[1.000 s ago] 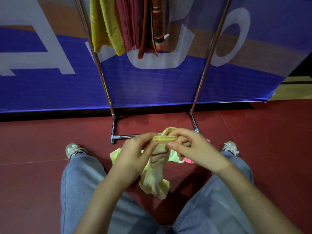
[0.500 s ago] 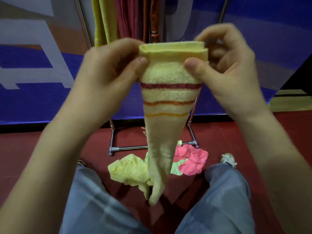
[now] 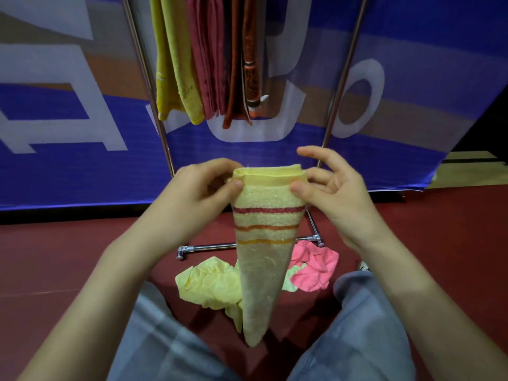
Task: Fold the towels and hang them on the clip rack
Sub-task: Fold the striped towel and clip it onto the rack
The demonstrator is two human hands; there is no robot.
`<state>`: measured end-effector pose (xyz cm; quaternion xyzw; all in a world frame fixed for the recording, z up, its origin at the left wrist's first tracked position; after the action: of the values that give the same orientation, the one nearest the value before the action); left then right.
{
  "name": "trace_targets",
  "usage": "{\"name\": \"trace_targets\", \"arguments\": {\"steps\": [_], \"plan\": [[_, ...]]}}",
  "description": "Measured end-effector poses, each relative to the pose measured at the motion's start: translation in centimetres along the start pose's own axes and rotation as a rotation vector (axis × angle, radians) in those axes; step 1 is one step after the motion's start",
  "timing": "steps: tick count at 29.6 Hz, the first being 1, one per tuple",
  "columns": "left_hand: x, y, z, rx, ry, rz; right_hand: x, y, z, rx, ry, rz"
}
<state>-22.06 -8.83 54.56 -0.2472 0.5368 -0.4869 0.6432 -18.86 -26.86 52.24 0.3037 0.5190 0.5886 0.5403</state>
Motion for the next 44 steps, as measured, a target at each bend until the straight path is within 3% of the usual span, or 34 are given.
{"name": "trace_targets", "arguments": {"steps": [9,15,22,27,30,33,39,42,44], "plan": [[1.4,-0.4,0.9,-0.076,0.172,0.076,1.2,-0.5,-1.0,0.081,-0.047,0.057],[1.2,-0.2,0.6,-0.076,0.108,-0.059,2.9,-4.7,-3.1,0.224,0.198,0.010],[1.5,0.1,1.2,-0.292,0.230,0.104,3.5,-5.1,-3.6,0.173,0.242,-0.074],[1.1,-0.6,2.3,-0.153,0.152,0.168,3.6,-5.6,-3.7,0.203,0.245,-0.041],[1.1,-0.7,2.3,-0.093,0.088,0.113,4.0,-8.0,-4.6,0.285,0.335,-0.042],[0.7,-0.4,2.4,-0.079,0.027,0.112,4.4,-11.5,-6.0,0.381,0.406,-0.092],[-0.5,0.0,2.3,-0.086,-0.064,0.156,4.4,-15.7,-6.9,0.446,0.367,-0.150],[-1.5,1.5,2.2,-0.159,-0.150,0.303,4.5,-15.7,-6.7,0.432,0.311,-0.112],[-2.1,3.3,2.0,-0.266,-0.153,0.552,4.4,-15.1,-6.6,0.418,0.296,-0.042]]}}
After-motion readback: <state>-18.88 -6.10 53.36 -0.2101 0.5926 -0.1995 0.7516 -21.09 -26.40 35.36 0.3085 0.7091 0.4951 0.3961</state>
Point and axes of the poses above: each hand's wrist, its own z-axis towards the middle knuckle, its own x-axis out of the palm, y = z × x, the point moved 4 cm from there along z, towards the middle knuckle, and after that the axes turned 12 degrees about -z, right-handed, at the moved point
